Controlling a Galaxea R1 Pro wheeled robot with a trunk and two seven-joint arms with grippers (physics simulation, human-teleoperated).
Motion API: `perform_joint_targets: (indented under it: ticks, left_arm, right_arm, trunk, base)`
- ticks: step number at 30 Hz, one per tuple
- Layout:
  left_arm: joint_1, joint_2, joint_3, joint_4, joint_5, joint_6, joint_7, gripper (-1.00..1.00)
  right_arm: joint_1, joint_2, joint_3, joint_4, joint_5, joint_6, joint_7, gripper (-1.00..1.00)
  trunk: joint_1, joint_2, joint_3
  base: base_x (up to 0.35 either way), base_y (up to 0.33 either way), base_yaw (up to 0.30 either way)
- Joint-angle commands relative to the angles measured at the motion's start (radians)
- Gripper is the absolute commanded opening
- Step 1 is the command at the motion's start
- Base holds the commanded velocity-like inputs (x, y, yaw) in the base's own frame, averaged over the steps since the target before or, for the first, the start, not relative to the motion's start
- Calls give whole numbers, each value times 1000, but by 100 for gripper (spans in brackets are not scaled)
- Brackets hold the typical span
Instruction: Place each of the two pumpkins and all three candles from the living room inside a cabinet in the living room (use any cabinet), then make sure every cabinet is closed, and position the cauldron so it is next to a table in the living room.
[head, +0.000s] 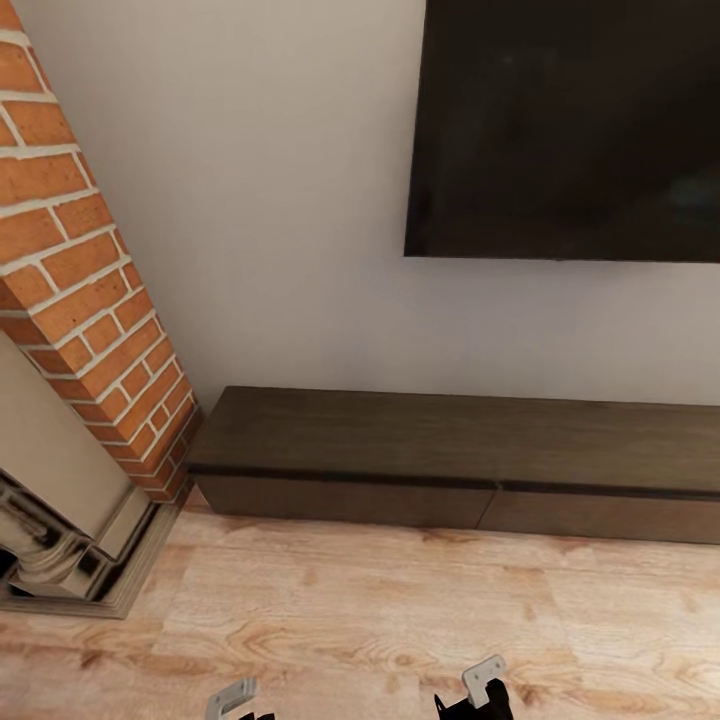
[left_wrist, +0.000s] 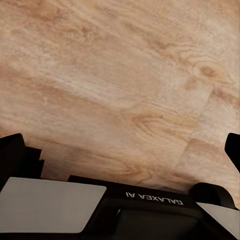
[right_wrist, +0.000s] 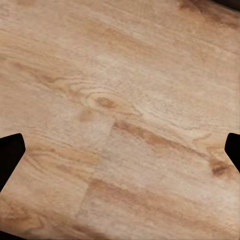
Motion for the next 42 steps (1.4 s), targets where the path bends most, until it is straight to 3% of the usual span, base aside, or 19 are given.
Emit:
perform_joint_targets:
  ticks: [1,17,42]
  left_arm:
    - [0,0,0,0,0,0,0,100]
    - [0,0,0,-1,0,0,0,100]
    - [0,2,0,-1,0,0,-2,100]
  right_arm:
    - [0,0,0,0,0,0,0,100]
    - [0,4,1,1,12,1,0,100]
    - [0,1,1,4,8,3,0,100]
  trunk:
    - [0,0,0]
    - [0,0,0]
    - [0,0,0]
  base:
    - [0,0,0]
    - [0,0,0]
    - [320,0,0]
